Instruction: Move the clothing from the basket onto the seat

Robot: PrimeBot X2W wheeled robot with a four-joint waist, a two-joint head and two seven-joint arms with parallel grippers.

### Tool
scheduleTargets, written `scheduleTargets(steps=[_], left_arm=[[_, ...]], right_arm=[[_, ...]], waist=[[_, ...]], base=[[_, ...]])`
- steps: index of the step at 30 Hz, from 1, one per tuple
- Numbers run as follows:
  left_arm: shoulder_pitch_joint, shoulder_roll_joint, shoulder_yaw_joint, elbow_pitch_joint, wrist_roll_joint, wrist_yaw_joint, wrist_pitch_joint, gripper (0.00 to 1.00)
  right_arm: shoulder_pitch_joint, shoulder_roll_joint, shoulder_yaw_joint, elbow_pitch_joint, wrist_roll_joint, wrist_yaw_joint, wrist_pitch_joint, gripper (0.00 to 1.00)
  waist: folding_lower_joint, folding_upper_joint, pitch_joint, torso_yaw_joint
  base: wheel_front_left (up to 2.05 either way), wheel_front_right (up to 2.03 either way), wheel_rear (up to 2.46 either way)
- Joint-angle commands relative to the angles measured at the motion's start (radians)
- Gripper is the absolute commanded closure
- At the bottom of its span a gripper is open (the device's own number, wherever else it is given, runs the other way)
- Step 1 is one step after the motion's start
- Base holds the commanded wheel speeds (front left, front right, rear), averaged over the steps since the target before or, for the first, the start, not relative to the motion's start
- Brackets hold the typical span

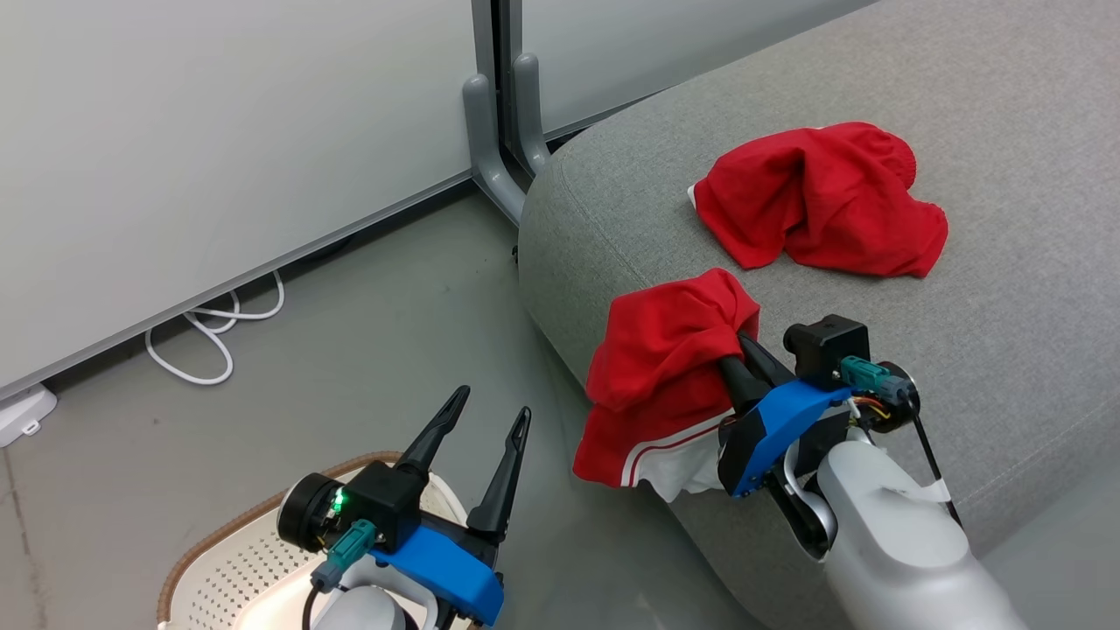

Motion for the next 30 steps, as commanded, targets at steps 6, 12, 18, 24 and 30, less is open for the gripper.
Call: scheduleTargets(steps=[6,12,18,24,30], left_arm=[[-0.022,0.009,-0.005,0.003,-0.004,-0.007,-0.005,0.00],[-0.025,0.014,-0.004,-0.003,0.000,-0.007,-0.005,0.00],[-0.050,0.026,-0.014,-0.015,0.009,-0.007,-0.005,0.00],[-0.094,0.047,-0.017,-0.034,0.016,-0.007,-0.005,0.00],[-0.153,0.071,-0.030,-0.069,0.028,-0.007,-0.005,0.00]], right_arm=[[0.011,0.000,-0.021,-0.011,-0.006,0.000,-0.005,1.00],[-0.047,-0.025,-0.051,-0.011,-0.024,0.000,-0.002,1.00],[-0.175,-0.098,-0.105,-0.016,-0.082,0.000,0.048,1.00],[-0.301,-0.192,-0.211,-0.047,-0.097,0.000,0.096,1.00],[-0.402,-0.319,-0.350,-0.095,-0.097,0.000,0.148,1.00]], waist=[[0.0000,-0.0001,0.006,0.008],[0.0000,-0.0001,0.029,0.021],[0.0000,-0.0001,0.084,0.046],[0.0000,-0.0001,0.171,0.090],[0.0000,-0.0001,0.286,0.142]], base=[[0.00,0.00,0.00],[0.00,0.00,0.00],[0.00,0.00,0.00],[0.00,0.00,0.00],[0.00,0.00,0.00]])
